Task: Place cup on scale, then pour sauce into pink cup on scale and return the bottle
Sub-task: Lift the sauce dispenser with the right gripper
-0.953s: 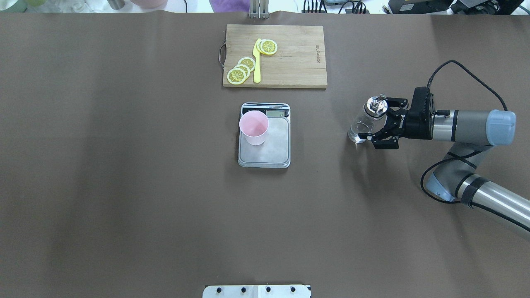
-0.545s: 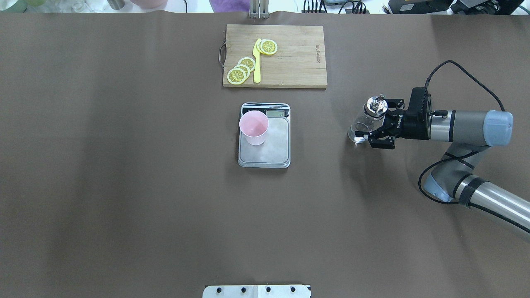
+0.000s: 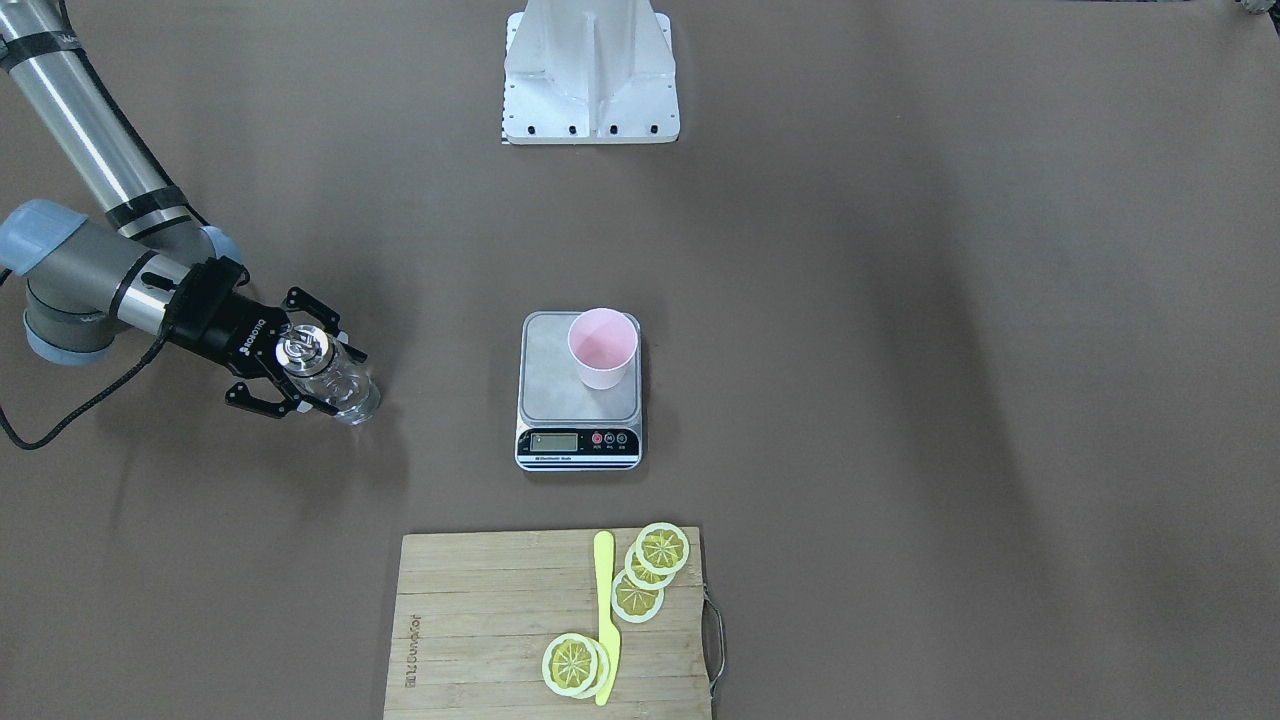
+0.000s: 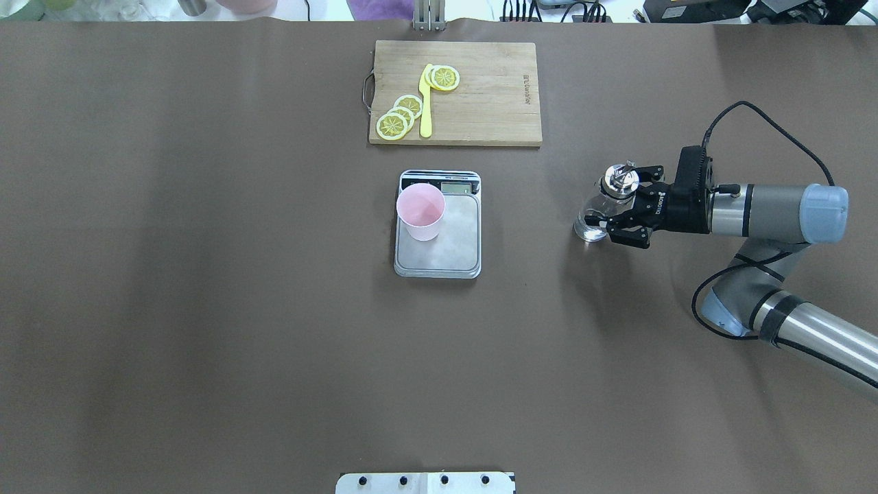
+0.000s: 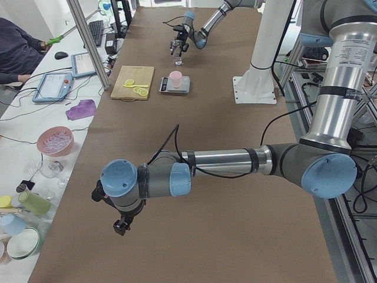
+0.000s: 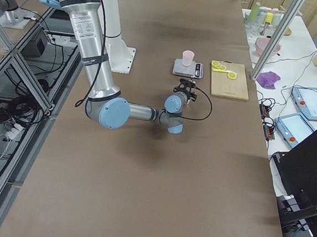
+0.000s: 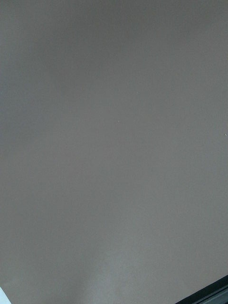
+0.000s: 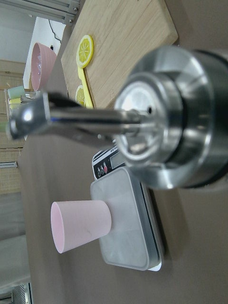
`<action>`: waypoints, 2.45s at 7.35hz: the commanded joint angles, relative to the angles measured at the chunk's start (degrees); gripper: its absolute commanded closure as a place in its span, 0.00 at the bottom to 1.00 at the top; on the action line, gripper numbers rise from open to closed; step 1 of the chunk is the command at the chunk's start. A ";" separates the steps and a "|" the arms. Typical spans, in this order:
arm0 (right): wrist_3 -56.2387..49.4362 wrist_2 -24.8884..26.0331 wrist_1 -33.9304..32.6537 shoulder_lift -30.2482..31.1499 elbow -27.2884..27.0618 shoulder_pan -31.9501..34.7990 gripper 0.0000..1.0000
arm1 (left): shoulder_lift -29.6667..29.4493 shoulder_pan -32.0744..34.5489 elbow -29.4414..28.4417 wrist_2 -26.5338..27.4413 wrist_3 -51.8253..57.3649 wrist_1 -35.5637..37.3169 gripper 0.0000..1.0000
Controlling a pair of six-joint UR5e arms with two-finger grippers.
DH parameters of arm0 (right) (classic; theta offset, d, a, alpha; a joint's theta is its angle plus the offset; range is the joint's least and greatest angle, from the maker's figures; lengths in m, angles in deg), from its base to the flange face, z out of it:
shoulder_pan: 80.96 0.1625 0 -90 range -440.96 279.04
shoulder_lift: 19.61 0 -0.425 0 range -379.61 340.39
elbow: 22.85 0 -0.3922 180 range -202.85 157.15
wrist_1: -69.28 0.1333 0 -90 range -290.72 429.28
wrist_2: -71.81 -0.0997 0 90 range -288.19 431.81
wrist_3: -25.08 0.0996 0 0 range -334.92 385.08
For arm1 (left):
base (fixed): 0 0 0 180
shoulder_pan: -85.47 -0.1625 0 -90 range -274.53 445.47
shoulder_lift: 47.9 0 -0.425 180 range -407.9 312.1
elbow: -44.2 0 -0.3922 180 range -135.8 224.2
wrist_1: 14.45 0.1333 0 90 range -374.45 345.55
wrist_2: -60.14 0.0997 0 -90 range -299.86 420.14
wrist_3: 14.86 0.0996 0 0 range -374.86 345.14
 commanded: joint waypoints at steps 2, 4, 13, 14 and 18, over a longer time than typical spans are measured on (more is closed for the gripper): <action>0.00 -0.01 0.05 0.22 -0.09 -0.10 0.78 | 1.14 -2.96 0.71 0.57 -18.87 -10.26 0.02; 0.09 -0.01 0.05 0.40 -0.26 -0.01 1.00 | 1.14 -7.20 0.62 0.57 -18.88 -10.61 0.02; 6.16 -10.02 -7.94 0.93 -5.01 8.60 1.00 | 2.63 -7.30 0.45 0.40 -18.61 -11.84 0.02; 6.07 -10.20 -10.39 0.75 -5.79 8.95 1.00 | 2.98 -7.30 0.45 0.39 -18.61 -11.94 0.02; -2.12 -6.97 -24.47 1.63 -16.35 9.48 1.00 | 4.56 -7.38 0.27 0.39 -18.61 -12.72 0.02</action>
